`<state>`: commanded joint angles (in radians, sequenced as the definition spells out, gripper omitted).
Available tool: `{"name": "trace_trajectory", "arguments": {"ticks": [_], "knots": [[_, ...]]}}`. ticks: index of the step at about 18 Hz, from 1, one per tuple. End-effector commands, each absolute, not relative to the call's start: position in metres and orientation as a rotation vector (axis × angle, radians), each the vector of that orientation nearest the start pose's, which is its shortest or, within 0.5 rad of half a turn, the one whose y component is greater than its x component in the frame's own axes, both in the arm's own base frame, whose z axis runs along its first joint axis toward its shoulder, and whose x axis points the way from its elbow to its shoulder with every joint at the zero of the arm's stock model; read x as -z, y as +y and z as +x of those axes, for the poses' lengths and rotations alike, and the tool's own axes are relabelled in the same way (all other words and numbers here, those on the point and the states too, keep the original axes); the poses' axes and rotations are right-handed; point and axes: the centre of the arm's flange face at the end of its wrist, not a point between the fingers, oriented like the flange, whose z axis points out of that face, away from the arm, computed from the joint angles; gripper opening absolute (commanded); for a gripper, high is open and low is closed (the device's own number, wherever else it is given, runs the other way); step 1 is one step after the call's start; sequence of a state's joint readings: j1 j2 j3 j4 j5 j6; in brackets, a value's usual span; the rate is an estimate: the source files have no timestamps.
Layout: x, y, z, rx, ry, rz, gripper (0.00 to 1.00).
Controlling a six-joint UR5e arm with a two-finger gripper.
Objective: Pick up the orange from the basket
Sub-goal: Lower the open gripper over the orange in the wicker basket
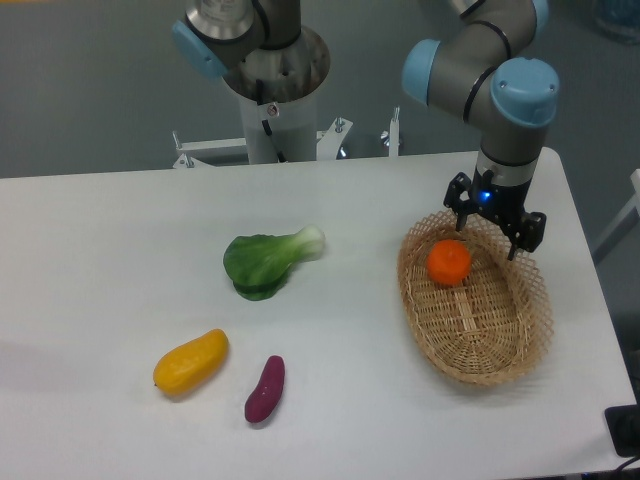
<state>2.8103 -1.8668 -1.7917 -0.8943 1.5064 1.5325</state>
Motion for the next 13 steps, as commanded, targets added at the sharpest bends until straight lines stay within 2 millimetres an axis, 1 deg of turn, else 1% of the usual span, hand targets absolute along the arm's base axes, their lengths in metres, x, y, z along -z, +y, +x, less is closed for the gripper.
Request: {"name": "trace_trajectory", "arguments": {"ticks": [1,3,7,9,11,13], "knots": [[-0.29,0.319,-0.501,-0.214,0.452,-3.007,1.0],[-0.293,0.32,-0.503,-0.22,0.449,-3.005,1.0],[-0.288,0.32,-0.499,-0.203,0.398,-3.017,1.0],[-0.284,0.323,-0.496,-0.187,0.308,-3.022,1.0],[-0.283,0.33,-0.492,-0.185,0.279,-3.025,1.0],[-0.277,0.33,-0.49,-0.16,0.221,-3.029,1.0]]}}
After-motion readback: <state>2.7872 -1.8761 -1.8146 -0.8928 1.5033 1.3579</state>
